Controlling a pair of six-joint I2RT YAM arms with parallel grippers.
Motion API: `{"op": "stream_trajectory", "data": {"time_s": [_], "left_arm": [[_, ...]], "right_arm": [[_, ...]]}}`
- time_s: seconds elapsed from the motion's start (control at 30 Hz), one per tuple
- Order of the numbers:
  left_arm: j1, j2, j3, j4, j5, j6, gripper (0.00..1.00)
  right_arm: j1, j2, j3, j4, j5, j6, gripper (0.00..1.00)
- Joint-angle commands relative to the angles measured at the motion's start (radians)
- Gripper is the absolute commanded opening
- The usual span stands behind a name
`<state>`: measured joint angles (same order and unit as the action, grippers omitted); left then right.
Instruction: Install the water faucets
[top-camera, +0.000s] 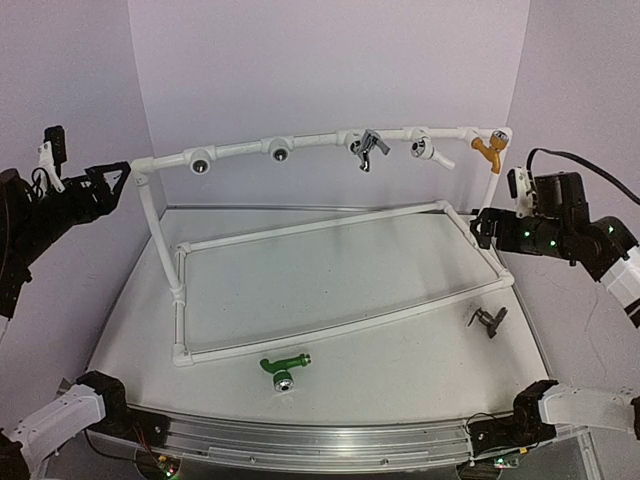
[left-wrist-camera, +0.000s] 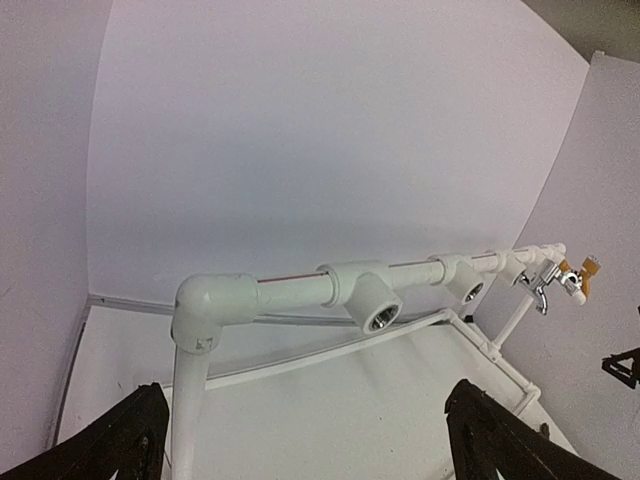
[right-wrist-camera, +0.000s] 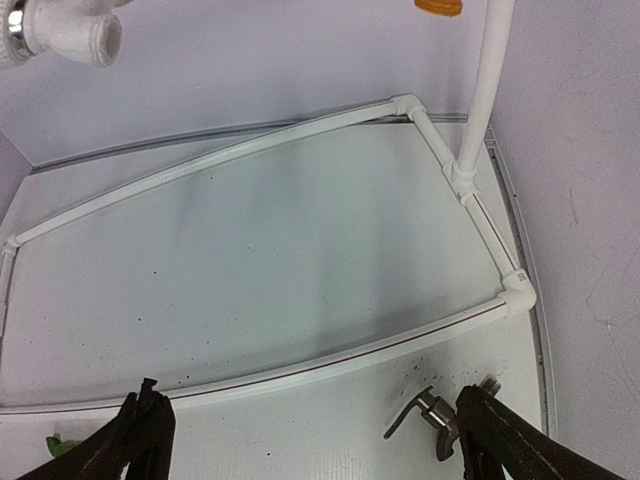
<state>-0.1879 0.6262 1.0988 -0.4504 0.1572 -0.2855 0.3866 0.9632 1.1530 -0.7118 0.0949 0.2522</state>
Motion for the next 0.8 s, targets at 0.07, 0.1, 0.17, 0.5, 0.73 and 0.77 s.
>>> {"op": "stream_trajectory", "data": {"time_s": [0.07, 0.1, 0.17, 0.5, 0.73, 0.77], "left_arm": [[0.002, 0.01, -0.023, 0.002, 0.116, -0.018, 1.0], [0.003, 0.023, -0.033, 0.003, 0.127, -0.026, 1.0], [0.002, 0.045, -0.055, 0.003, 0.149, -0.043, 1.0], [0.001, 0.188, -0.142, 0.01, 0.343, -0.043, 1.0], [-0.024, 0.178, -0.204, 0.061, 0.397, -0.057, 1.0], [-0.025, 0.17, -0.212, 0.066, 0.403, -0.059, 1.0]], "right_arm": [[-0.001, 0.055, -0.031, -0.02, -0.03, 0.051, 0.98], [-0.002, 0.064, -0.04, -0.028, -0.035, 0.062, 0.98], [-0.002, 0.076, -0.069, -0.039, -0.044, 0.093, 0.98], [-0.002, 0.078, -0.265, -0.064, 0.034, 0.309, 0.98], [-0.107, 0.183, -0.369, 0.012, 0.064, 0.408, 0.98], [-0.151, 0.188, -0.4, 0.059, 0.026, 0.402, 0.98]]}}
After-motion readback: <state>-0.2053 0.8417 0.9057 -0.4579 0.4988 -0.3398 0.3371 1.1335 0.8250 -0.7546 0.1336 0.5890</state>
